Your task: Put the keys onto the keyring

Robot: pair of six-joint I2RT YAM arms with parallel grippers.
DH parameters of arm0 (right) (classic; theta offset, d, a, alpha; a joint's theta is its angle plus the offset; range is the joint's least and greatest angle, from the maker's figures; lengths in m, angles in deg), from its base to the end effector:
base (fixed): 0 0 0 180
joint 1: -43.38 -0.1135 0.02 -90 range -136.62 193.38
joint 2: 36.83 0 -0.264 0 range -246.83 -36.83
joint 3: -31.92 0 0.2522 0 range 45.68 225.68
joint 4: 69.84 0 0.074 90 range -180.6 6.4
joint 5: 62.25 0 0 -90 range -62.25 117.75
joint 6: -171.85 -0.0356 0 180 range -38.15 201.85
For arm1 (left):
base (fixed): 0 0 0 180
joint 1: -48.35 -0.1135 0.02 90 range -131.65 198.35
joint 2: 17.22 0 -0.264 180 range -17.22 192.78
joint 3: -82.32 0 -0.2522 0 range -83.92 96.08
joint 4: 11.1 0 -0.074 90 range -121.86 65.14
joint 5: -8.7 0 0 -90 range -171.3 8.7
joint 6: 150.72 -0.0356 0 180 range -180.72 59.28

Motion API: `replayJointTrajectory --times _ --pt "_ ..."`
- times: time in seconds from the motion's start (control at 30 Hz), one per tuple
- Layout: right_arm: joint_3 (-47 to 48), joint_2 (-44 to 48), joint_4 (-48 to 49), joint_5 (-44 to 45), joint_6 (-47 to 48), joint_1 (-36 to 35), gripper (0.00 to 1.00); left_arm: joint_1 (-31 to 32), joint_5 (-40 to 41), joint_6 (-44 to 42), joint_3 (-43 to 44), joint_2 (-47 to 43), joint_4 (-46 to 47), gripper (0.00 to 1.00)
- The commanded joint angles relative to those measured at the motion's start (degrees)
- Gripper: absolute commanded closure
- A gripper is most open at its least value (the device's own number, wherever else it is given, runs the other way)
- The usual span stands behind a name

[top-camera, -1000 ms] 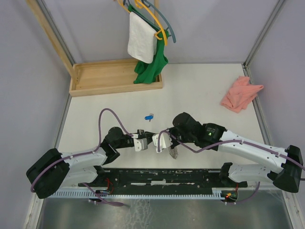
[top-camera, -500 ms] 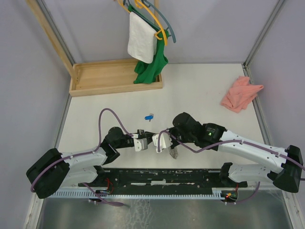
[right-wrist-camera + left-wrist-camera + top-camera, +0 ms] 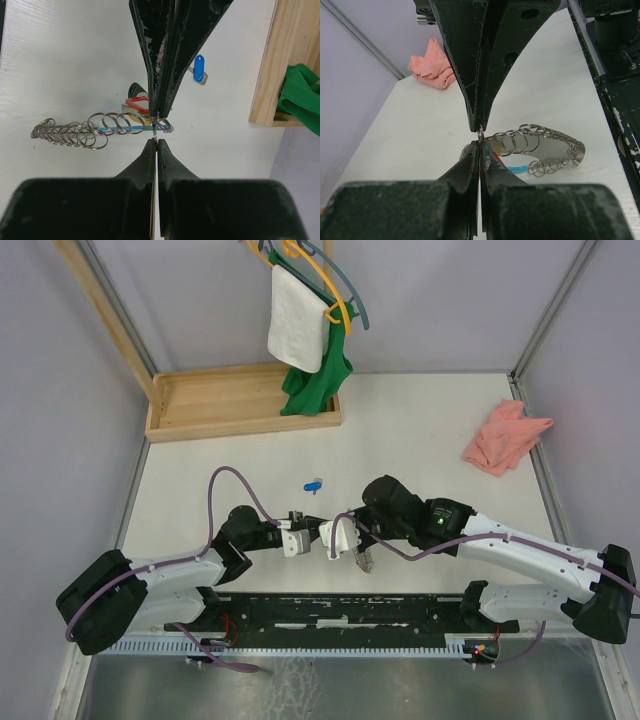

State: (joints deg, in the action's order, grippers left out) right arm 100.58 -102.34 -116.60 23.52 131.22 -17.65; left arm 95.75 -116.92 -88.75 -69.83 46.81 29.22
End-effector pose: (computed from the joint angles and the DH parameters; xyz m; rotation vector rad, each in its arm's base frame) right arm 0.1148 0.2127 0.2921 -1.9398 1.3032 0.1875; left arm 0.1273 -0.1691 0.2094 1.3026 0.8534 -0.7323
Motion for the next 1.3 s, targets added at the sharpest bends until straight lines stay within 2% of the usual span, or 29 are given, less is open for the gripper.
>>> replayJointTrajectory --times 0.0,0.5,1.27 --pt "0.70 1.70 3.99 -1.04 -0.58 -0.36 0.99 0.40 -0.15 -1.50 2.08 0.13 2.28 0.97" --pt "0.77 1.76 3.68 2.57 -0.72 -0.31 0.99 0.40 1.06 -2.20 1.43 -3.60 -0.71 0.97" --pt "0.47 2.18 4.41 1.93 -1.36 -0.40 0.99 0.48 0.86 -0.62 2.01 -1.29 1.81 0.97"
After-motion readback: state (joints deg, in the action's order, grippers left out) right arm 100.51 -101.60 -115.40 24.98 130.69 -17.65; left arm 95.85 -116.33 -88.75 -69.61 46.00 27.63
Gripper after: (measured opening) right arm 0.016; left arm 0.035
